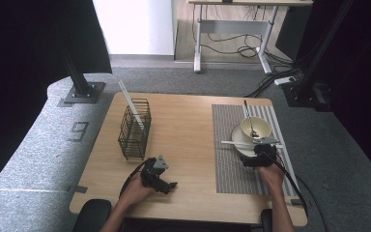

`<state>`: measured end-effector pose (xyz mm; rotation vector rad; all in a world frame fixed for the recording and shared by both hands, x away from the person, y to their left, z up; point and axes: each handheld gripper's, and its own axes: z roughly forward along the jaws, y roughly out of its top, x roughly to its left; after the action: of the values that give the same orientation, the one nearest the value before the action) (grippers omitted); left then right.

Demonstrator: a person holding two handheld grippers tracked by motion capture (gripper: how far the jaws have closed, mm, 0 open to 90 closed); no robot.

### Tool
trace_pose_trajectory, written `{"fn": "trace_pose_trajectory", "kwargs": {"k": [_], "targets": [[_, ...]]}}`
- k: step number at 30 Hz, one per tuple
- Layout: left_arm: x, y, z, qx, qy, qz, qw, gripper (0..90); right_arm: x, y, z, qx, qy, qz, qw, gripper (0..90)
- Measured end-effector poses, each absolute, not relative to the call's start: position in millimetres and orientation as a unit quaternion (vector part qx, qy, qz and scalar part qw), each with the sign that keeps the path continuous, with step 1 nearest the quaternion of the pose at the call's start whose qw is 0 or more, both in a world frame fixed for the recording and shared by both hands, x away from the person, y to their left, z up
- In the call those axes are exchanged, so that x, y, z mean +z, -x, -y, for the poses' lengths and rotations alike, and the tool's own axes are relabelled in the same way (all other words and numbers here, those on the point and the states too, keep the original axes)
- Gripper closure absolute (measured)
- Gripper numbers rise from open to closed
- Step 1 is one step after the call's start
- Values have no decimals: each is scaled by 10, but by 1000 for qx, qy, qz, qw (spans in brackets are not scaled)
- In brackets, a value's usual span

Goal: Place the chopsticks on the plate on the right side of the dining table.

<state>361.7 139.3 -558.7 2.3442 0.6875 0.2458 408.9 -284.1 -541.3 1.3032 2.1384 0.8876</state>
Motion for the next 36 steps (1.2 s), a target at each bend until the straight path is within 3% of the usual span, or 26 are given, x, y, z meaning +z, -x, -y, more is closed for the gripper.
{"fn": "trace_pose_trajectory", "kwargs": {"k": [11,19,36], "targets": [[-5586,-3617,-1393,94,-899,-264,336,0,-5335,-4055,2954,329,-487,-773,239,20],[-5587,-3618,-1392,94,-899,-263,337,0,-5209,-3938,3364,316,-530,-726,304,53],[-5587,-3620,-1389,94,-899,-262,337,0,-5428,-4054,3703,315,-562,-705,297,154]]}}
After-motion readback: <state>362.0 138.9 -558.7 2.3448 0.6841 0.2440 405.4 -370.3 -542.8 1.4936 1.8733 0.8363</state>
